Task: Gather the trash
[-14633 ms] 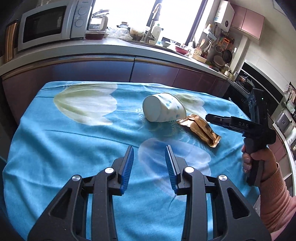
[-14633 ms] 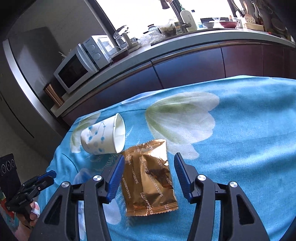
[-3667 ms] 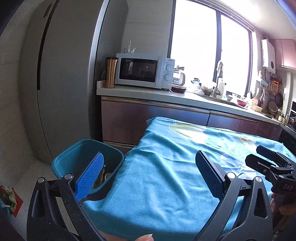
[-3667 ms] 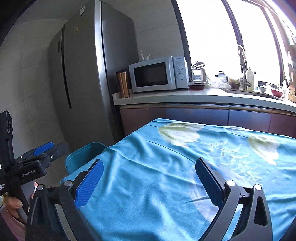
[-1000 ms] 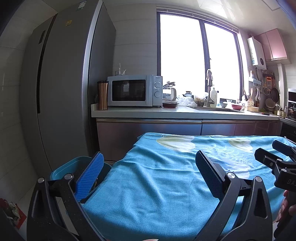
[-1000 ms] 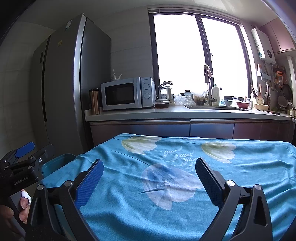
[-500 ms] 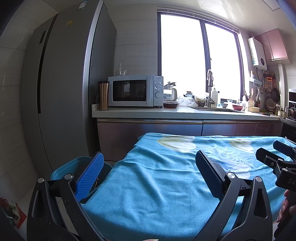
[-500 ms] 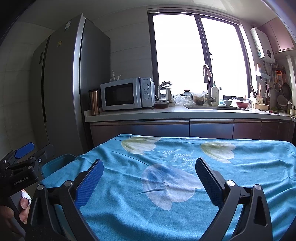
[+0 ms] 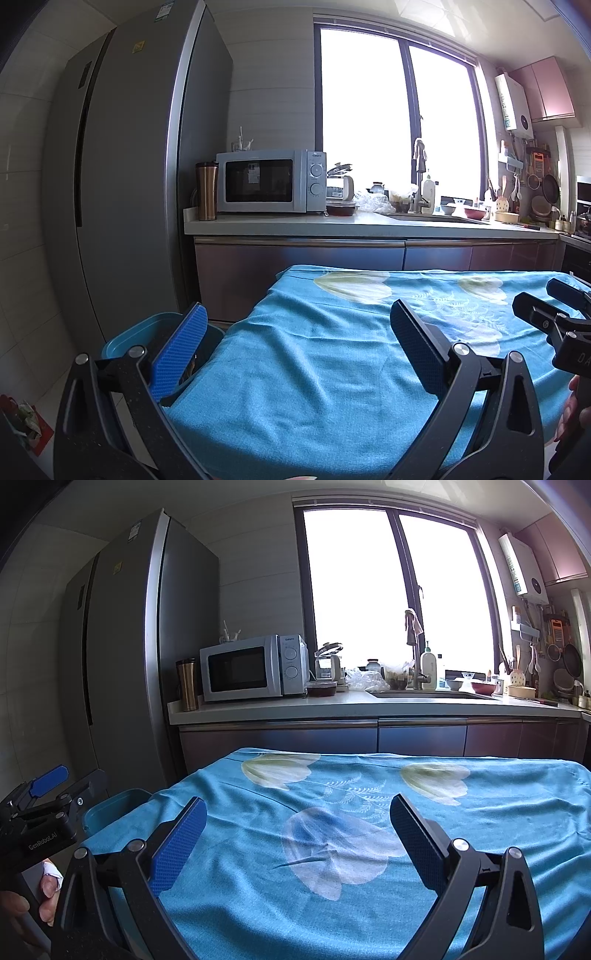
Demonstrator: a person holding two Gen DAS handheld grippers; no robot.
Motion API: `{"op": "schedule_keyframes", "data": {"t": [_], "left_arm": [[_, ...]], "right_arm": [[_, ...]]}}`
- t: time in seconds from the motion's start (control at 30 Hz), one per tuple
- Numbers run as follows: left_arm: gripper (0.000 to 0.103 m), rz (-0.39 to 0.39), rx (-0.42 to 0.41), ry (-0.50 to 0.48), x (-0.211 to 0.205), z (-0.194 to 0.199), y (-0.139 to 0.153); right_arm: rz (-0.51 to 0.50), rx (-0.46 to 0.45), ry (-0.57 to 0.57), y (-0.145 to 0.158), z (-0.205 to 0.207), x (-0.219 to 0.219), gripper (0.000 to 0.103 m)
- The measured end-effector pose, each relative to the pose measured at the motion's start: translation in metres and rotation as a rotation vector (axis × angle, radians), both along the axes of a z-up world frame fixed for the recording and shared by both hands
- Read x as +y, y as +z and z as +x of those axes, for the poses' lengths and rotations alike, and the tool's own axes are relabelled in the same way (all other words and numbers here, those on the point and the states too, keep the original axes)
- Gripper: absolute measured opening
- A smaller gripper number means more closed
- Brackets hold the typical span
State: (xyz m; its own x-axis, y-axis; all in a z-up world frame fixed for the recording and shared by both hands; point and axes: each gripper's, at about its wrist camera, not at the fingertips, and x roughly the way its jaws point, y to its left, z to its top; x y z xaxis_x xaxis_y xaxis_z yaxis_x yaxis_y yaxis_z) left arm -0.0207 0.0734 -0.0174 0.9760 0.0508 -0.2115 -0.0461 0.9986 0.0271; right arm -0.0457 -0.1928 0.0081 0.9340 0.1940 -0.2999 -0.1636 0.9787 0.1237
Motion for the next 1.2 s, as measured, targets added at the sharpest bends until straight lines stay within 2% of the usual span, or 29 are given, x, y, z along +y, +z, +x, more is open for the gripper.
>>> {"op": "schedule_keyframes", "data": {"t": [1.2], "left_arm": [[0.097,0.0,-0.002,0.011,-0.0012,-0.0027,0.0044]], "right_arm": [[0.005,-0.002,-0.002,-0.0008,-0.0023,0.0027,0.096]]}}
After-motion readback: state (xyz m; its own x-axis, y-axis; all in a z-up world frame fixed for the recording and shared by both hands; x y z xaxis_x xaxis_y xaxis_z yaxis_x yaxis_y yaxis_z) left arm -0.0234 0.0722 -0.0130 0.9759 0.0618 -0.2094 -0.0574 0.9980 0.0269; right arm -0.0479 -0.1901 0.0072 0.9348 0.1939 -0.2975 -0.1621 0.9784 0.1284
